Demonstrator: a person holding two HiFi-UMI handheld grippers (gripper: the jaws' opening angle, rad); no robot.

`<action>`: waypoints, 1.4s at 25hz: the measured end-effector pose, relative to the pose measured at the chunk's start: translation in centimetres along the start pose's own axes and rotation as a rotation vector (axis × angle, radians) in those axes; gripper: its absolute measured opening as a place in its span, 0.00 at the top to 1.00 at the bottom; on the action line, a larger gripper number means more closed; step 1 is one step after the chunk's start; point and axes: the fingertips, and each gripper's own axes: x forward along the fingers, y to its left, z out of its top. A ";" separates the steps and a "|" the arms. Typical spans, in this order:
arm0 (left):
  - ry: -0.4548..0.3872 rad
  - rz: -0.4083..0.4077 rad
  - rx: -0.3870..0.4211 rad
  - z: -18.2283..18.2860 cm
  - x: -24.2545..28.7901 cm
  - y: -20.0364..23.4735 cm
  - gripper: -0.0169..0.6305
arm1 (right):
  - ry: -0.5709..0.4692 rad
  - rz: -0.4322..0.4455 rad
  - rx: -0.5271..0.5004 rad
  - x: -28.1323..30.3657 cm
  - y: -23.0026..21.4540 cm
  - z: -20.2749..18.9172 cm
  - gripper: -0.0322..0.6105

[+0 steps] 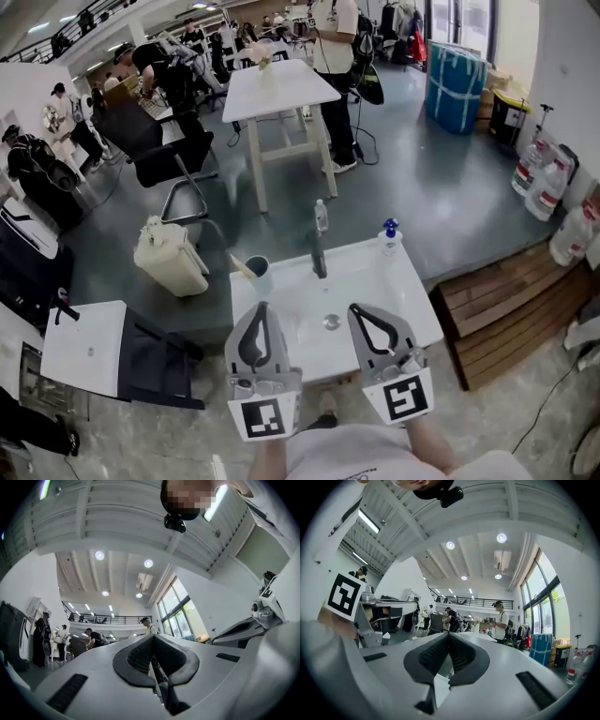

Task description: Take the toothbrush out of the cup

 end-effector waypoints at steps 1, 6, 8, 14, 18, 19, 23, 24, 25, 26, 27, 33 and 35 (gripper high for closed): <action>-0.001 -0.004 -0.017 -0.7 1.0 0.8 0.95 | -0.001 -0.004 0.000 1.6 0.0 -0.3 0.93; 0.036 -0.014 -0.015 -4.6 4.1 4.4 0.95 | 0.044 -0.021 -0.020 7.6 0.4 -3.2 0.93; 0.049 -0.008 -0.021 -5.9 5.3 5.4 0.95 | 0.067 -0.022 -0.021 9.3 0.4 -4.3 0.93; 0.081 0.004 -0.055 -8.0 7.6 6.8 0.95 | 0.117 -0.011 0.007 12.8 -0.1 -6.5 0.93; 0.098 0.054 -0.101 -8.7 8.1 7.9 0.95 | 0.103 0.001 0.006 14.1 -0.3 -6.9 0.93; 0.100 0.065 -0.099 -8.8 8.1 8.0 0.95 | 0.103 0.006 0.004 14.3 -0.4 -7.1 0.93; 0.093 0.088 -0.082 -8.9 8.3 8.3 0.95 | 0.096 0.035 0.017 14.7 -0.4 -7.5 0.93; 0.093 0.092 -0.076 -8.8 8.3 8.3 0.95 | 0.096 0.042 0.018 14.8 -0.4 -7.6 0.93; 0.095 0.096 -0.069 -8.8 8.3 8.4 0.95 | 0.097 0.048 0.019 14.8 -0.4 -7.6 0.93; 0.097 0.101 -0.065 -8.8 8.4 8.5 0.95 | 0.099 0.052 0.022 14.9 -0.5 -7.7 0.93; 0.097 0.106 -0.062 -8.7 8.4 8.6 0.95 | 0.102 0.055 0.026 14.9 -0.5 -7.7 0.93; 0.105 0.123 -0.040 -8.3 8.1 8.9 0.95 | 0.074 0.117 0.107 15.0 0.4 -7.0 0.93; 0.108 0.132 -0.039 -8.6 7.7 9.2 0.95 | 0.068 0.145 0.101 15.6 1.1 -6.8 0.93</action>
